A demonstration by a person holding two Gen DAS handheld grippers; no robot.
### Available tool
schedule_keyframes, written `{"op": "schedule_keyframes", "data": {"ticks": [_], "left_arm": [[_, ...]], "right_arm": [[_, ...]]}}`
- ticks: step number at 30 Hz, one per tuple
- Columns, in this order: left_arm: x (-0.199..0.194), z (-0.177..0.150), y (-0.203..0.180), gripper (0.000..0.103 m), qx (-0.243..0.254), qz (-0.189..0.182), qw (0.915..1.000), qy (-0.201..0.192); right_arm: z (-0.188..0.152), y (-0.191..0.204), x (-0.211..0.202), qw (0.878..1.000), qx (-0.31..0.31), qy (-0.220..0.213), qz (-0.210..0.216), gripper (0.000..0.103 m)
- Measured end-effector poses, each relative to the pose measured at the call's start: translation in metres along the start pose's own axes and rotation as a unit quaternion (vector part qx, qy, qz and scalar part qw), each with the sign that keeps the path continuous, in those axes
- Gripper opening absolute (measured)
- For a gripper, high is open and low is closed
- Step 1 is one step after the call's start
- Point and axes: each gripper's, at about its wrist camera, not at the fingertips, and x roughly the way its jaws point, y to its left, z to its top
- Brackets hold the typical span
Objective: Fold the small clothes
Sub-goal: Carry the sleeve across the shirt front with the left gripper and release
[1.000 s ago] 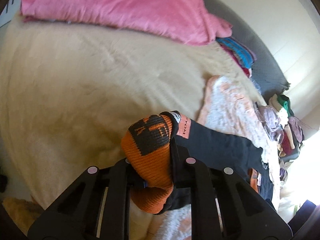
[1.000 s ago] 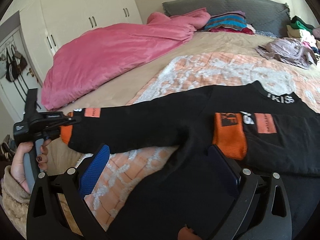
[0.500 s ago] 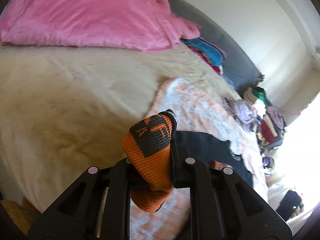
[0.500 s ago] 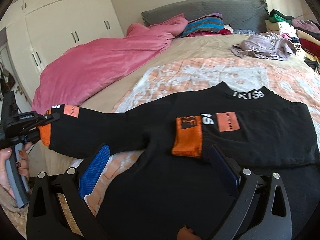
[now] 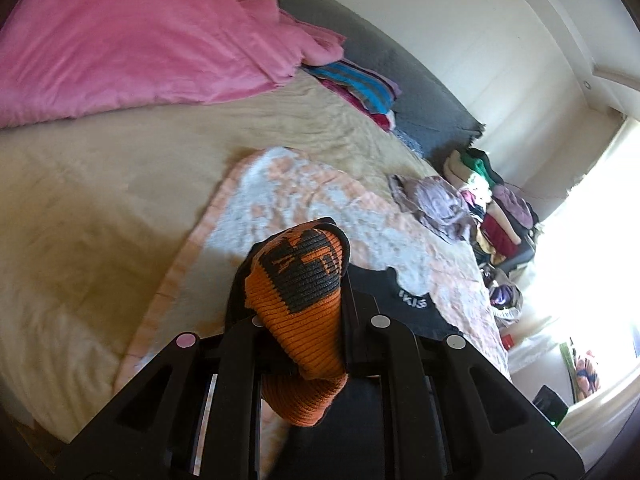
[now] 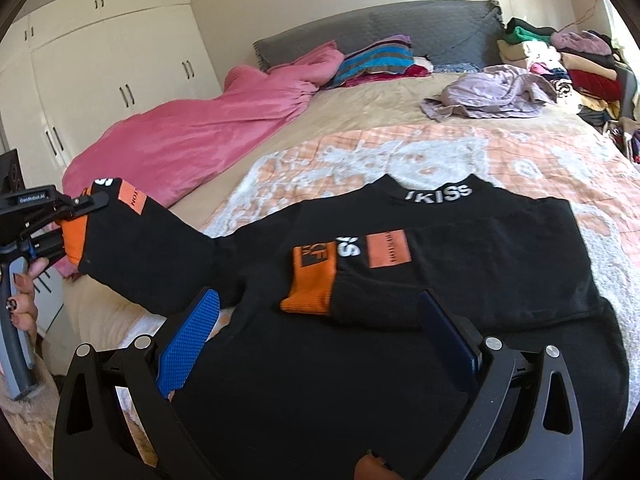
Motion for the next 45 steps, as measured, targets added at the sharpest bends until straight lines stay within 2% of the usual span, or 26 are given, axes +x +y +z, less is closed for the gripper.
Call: {"op": "schedule_keyframes", "data": {"ticks": [9,21,30,39,44,45], "left_arm": [[0.016,0.004,-0.055,0.008,0.043,-0.026,0.9986,0.013],[0.048,-0.009,-0.12,0.008,0.086,-0.081,0.9918,0.048],[0.085,-0.033,-0.144,0.008,0.11,-0.086,0.9859,0.092],[0.135,-0.071,-0.157,0.008,0.126,-0.099,0.9757,0.149],[0.164,-0.092,-0.158,0.017,0.14,-0.093,0.9694,0.179],[0.171,-0.096,-0.157,0.022,0.141,-0.095,0.9673,0.189]], "right_arm": [[0.001,-0.032,-0.023,0.999,0.024,-0.021,-0.018,0.098],[-0.005,-0.072,-0.048,0.996,0.058,-0.034,-0.053,0.098],[-0.009,-0.101,-0.066,0.992,0.081,-0.046,-0.08,0.098],[-0.019,-0.126,-0.067,0.989,0.1,-0.036,-0.106,0.098],[-0.026,-0.134,-0.06,0.988,0.103,-0.024,-0.116,0.098],[-0.028,-0.135,-0.058,0.987,0.104,-0.022,-0.119,0.098]]}}
